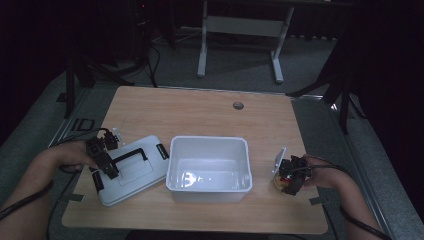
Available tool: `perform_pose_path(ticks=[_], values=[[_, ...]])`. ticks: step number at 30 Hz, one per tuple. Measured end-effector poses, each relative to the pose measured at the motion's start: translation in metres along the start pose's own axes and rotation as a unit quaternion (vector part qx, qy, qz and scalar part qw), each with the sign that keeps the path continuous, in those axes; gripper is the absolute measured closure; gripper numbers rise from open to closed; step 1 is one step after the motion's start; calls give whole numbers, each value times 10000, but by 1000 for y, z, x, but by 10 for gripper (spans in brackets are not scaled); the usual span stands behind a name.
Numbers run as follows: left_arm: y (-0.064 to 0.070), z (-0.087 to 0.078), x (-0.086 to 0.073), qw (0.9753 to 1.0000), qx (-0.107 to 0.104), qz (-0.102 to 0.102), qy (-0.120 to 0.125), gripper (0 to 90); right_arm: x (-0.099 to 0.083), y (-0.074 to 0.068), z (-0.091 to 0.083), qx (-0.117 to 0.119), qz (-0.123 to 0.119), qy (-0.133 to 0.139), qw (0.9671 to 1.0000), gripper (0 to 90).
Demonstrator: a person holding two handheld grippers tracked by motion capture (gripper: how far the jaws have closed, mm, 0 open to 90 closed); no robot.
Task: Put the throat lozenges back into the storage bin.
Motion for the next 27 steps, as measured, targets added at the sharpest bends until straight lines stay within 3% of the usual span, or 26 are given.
perform_pose_path(ticks=[3, 11, 23, 27], values=[[1, -1, 1, 10000, -2, 16, 20, 255, 3, -2, -15, 66, -44, 5, 10000, 205], [3, -5, 1, 10000, 23, 54, 22, 256, 16, -2, -52, -56, -185, 137, 9997, 205], [5, -5, 0, 10000, 16, 70, -11, 257, 34, -2, -86, -115, -548, 103, 9984, 205], [5, -6, 1, 10000, 20, 96, 14, 257, 44, -3, -99, -100, -550, 89, 9984, 206]])
Point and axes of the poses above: each handheld gripper's, and its own axes: z roughly forward along the jaws, x roughly out of its top, y roughly to its right, the point moved 6 cm from there along z, roughly forward along the jaws, and after that the axes turned 7 degrees about -x, right-handed, at the moved point
